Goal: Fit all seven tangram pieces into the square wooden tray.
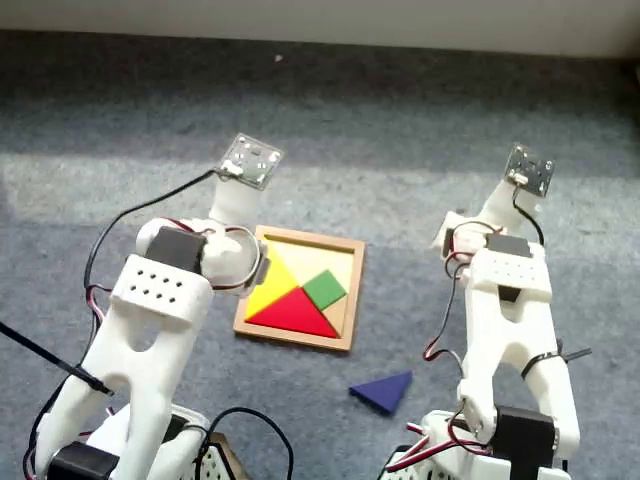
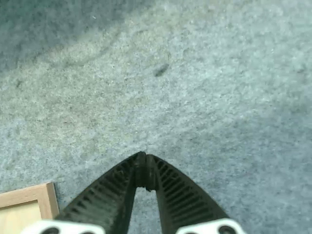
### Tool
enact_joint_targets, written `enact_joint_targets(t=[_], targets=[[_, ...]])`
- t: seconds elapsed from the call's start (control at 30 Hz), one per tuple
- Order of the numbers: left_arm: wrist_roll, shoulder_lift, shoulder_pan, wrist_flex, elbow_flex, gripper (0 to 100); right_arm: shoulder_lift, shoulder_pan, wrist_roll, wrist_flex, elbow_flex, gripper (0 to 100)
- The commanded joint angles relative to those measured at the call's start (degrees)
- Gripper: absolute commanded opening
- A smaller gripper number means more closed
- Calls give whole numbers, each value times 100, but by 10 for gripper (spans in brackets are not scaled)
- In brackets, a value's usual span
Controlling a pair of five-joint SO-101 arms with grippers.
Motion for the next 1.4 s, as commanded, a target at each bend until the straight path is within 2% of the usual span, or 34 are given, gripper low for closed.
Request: enact_joint_targets(t=[0.0,0.2,0.47,0.67,0.8,1.07,1.37], targets=[[9,-145,356,-18,-374,141,-268,75,-44,-101,-75,5],[-800,189,356,-18,-620,141,-268,75,-35,-101,-75,5],[-1881,2264,347,-18,-1771,142,-268,75,-9,-101,-75,5],[-2822,3231,365,-18,-2563,143,-268,198,-9,-101,-75,5],[-3508,3600,374,-18,-2870,143,-277,259,-18,-101,-75,5],[-4343,4189,646,-18,-3046,143,-268,259,-9,-101,-75,5],[-5002,4303,901,26,-3029,144,-295,259,0,-101,-75,6]])
